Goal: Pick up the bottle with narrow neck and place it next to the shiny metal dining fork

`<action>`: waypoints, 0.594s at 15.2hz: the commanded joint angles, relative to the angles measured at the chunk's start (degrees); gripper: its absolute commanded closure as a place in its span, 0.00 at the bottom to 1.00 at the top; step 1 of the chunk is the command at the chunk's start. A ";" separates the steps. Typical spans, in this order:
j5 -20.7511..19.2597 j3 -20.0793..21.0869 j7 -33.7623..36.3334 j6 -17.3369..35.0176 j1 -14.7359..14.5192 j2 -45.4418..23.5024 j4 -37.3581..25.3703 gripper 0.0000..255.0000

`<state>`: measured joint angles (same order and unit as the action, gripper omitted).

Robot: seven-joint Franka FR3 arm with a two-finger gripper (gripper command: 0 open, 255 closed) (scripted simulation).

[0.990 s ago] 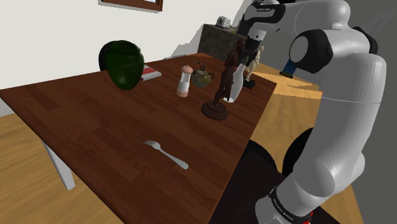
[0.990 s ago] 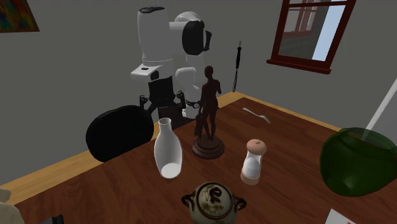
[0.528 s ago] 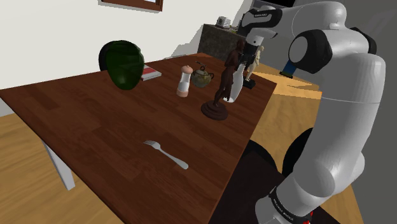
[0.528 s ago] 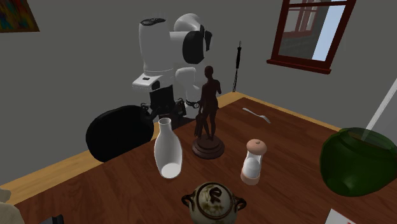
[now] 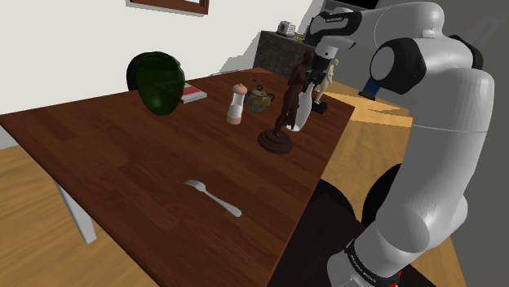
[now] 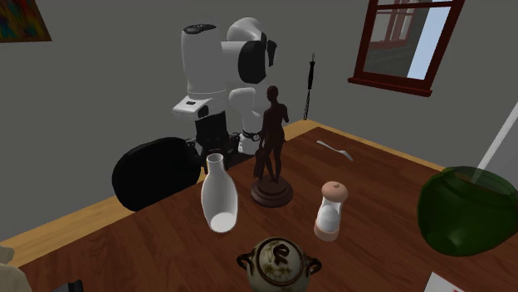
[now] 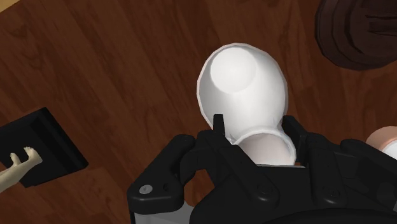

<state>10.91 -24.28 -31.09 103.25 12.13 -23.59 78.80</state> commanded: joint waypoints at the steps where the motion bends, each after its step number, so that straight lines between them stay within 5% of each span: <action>1: 0.00 0.00 0.00 0.00 0.00 -0.01 0.00 1.00; 9: -0.02 -0.04 0.09 -1.56 0.17 -0.06 -1.63 1.00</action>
<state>10.89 -24.30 -31.04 102.33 12.23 -23.63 77.86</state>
